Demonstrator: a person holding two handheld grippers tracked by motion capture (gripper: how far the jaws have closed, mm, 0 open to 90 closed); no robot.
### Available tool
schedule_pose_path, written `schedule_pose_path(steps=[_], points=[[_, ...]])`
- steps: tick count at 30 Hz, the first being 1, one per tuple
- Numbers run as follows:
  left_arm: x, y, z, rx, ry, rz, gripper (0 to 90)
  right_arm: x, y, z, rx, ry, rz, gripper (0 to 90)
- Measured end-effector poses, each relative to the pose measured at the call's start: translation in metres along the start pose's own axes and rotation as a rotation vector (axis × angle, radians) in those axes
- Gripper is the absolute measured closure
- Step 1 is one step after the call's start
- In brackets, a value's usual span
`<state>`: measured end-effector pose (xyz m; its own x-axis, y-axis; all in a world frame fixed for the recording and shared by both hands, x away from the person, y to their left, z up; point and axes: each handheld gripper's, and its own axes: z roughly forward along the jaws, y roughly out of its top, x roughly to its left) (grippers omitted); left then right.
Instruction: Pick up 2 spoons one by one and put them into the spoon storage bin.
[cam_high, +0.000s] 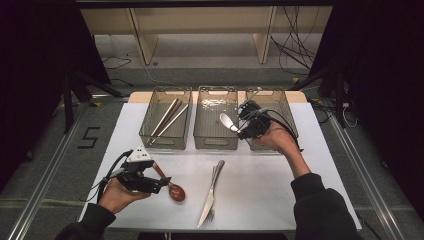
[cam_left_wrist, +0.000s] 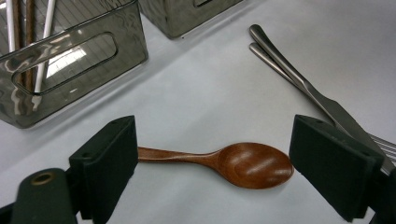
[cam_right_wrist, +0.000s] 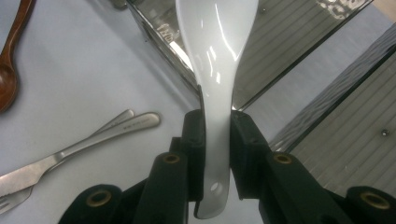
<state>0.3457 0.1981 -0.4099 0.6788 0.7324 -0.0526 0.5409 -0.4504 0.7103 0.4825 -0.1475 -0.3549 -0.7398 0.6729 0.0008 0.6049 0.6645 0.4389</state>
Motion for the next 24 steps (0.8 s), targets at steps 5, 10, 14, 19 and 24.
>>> schedule_pose_path(steps=[5, 10, 14, 19, 24], points=[[0.001, 0.000, 0.000, 0.005, -0.001, -0.004, 15.0, -0.001, 0.011, 0.004, 0.011, -0.006, 0.003, 77.7], [0.001, 0.000, 0.001, 0.007, 0.002, -0.002, 15.0, -0.004, 0.025, 0.008, 0.012, -0.013, 0.021, 77.7], [0.002, -0.001, 0.001, 0.004, 0.007, -0.014, 15.0, -0.007, 0.035, 0.014, 0.017, -0.018, 0.039, 77.7], [0.002, -0.001, 0.001, 0.001, 0.009, -0.018, 15.0, -0.010, 0.046, 0.022, 0.023, -0.031, 0.059, 77.7], [0.002, -0.001, 0.001, 0.003, 0.010, -0.019, 15.0, -0.010, 0.056, 0.027, 0.030, -0.046, 0.070, 77.7]])
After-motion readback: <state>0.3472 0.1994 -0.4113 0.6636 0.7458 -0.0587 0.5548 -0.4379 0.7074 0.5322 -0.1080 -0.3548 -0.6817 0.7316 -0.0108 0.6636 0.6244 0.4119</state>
